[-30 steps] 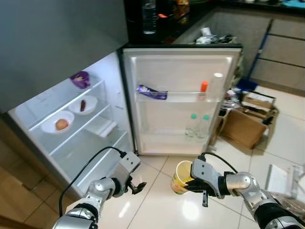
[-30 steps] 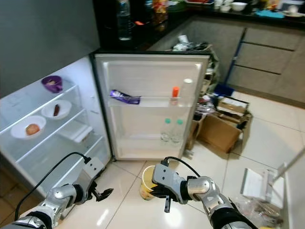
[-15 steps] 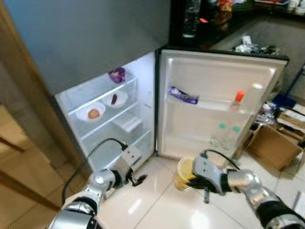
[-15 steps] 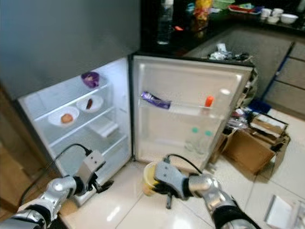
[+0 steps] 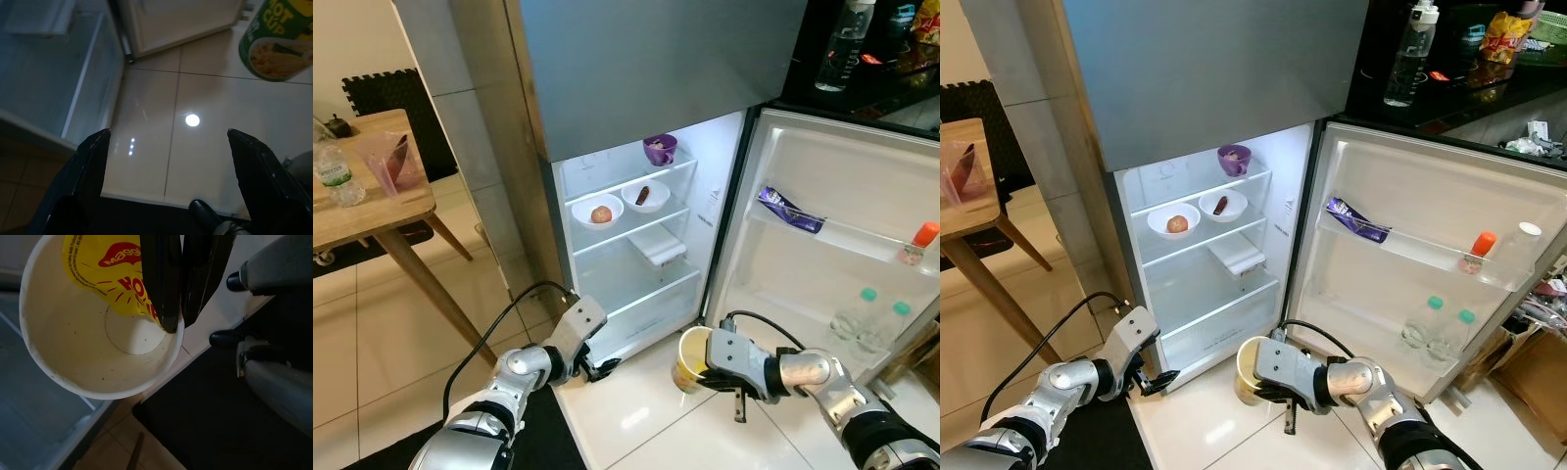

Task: Restocking fridge

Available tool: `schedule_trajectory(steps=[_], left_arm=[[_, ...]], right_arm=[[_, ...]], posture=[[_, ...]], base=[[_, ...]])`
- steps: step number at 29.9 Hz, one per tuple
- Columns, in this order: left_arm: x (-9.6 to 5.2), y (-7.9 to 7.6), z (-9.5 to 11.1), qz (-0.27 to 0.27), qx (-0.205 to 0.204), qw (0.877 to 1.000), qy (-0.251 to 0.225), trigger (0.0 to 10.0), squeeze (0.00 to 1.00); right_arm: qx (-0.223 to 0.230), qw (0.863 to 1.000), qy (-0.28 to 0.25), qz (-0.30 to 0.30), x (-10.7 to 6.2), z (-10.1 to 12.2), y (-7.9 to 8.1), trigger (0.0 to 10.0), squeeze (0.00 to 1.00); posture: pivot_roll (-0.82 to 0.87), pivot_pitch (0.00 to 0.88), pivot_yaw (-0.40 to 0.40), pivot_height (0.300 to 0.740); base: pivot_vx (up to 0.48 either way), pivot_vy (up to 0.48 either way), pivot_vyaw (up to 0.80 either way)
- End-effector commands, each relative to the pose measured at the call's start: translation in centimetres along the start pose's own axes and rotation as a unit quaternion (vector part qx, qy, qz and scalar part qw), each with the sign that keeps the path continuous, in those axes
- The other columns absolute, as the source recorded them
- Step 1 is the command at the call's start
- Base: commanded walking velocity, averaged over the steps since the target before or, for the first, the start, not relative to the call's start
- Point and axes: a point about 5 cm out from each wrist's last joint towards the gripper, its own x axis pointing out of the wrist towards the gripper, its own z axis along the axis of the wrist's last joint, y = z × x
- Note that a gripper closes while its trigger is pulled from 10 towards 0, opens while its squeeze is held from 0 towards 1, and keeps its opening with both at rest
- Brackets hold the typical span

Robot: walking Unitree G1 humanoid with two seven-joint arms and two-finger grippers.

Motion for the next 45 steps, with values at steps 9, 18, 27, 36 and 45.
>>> schedule_trajectory(steps=[9, 18, 27, 36, 45], left_arm=[[-0.4, 0.7, 1.4, -0.057, 0.015, 0.998, -0.015, 10.0, 0.0], [-0.3, 1.5, 3.9, -0.101, 0.027, 0.994, -0.039, 10.0, 0.0], [-0.6, 1.3, 4.4, -0.202, 0.113, 0.972, 0.049, 10.0, 0.46], [-0.6, 1.4, 5.7, -0.246, 0.258, 0.928, 0.11, 10.0, 1.0], [1.0, 1.5, 7.8, -0.201, 0.229, 0.945, 0.116, 10.0, 0.0]], right_arm=[[-0.032, 0.998, 0.033, 0.04, -0.2, -0.5, 0.7, 10.0, 0.0], [-0.06, 0.995, 0.051, 0.054, 0.2, -0.6, 1.0, 10.0, 0.0], [-0.1, 0.989, 0.084, 0.072, 1.3, -0.5, 1.3, 10.0, 0.0], [-0.139, 0.983, 0.092, 0.08, 2.3, 0.1, 1.5, 10.0, 0.0], [-0.184, 0.976, 0.062, 0.095, 4.4, 2.6, 1.5, 10.0, 0.0]], posture=[[-0.09, 0.0, -0.02, 0.74], [-0.09, 0.0, -0.021, 0.74], [-0.09, 0.0, -0.022, 0.74], [-0.1, 0.0, -0.021, 0.74], [-0.09, 0.0, -0.015, 0.74]], base=[[0.0, 0.0, 0.0], [0.0, 0.0, 0.0], [0.0, 0.0, 0.0], [0.0, 0.0, 0.0], [0.0, 0.0, 0.0]])
